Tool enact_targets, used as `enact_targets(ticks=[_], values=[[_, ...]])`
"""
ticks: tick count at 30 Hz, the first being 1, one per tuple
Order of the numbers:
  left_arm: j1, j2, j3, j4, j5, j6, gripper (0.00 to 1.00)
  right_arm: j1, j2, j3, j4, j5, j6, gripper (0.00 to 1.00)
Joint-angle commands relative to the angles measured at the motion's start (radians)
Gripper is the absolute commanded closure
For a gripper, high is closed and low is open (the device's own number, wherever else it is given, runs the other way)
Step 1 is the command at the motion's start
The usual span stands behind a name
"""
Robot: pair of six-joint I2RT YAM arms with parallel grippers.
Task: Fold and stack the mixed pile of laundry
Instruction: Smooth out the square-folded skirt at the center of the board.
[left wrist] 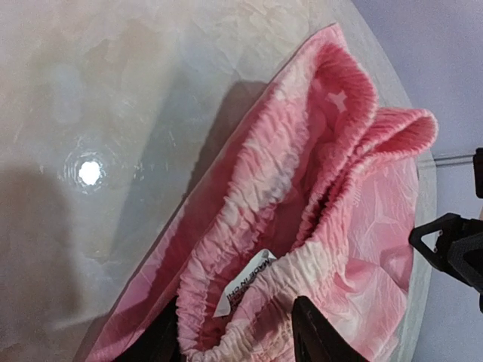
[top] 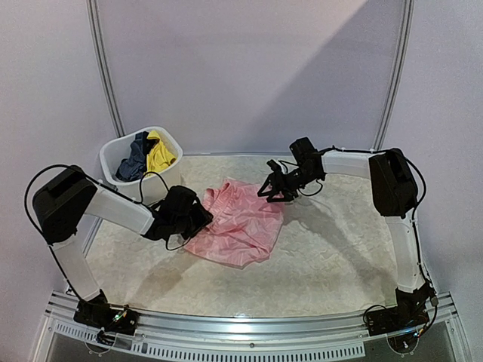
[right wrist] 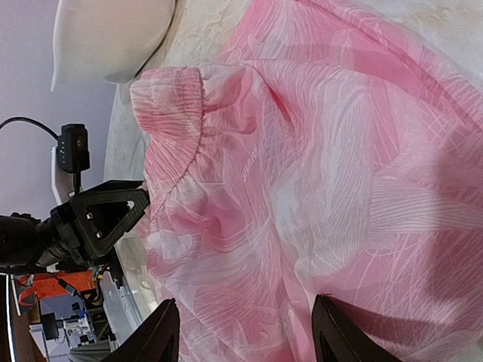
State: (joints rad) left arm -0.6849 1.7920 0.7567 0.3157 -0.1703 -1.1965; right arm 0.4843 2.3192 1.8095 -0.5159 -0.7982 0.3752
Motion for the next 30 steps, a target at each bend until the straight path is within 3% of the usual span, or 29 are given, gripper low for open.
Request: enact_targets(ticks=[1, 7, 12, 14, 22, 27, 30], values=[[-0.007, -0.123, 0.012, -0.073, -0.069, 0.052, 0.50, 0.006, 0.008, 0.021, -0.011, 0.000, -0.013, 0.39], [-0.087, -0.252, 0.172, -0.310, -0.235, 0.406, 0.47, 0.008, -0.043, 0.011, -0.001, -0.014, -0.016, 0.39], [-0.086, -0.118, 0.446, -0.533, -0.218, 0.656, 0.40, 0.008, -0.082, 0.006, -0.005, -0.011, -0.026, 0.38], [-0.071, -0.030, 0.536, -0.586, -0.204, 0.693, 0.35, 0.008, -0.097, -0.009, -0.004, -0.006, -0.033, 0.37], [-0.002, 0.255, 0.846, -0.790, -0.056, 0.771, 0.33, 0.008, -0.183, -0.072, 0.000, -0.005, -0.060, 0.35], [0.024, 0.308, 0.884, -0.792, 0.002, 0.789, 0.32, 0.008, -0.200, -0.087, 0.006, -0.009, -0.062, 0.34], [0.035, 0.318, 0.883, -0.783, 0.038, 0.792, 0.37, 0.008, -0.189, -0.088, 0.006, -0.009, -0.064, 0.34]])
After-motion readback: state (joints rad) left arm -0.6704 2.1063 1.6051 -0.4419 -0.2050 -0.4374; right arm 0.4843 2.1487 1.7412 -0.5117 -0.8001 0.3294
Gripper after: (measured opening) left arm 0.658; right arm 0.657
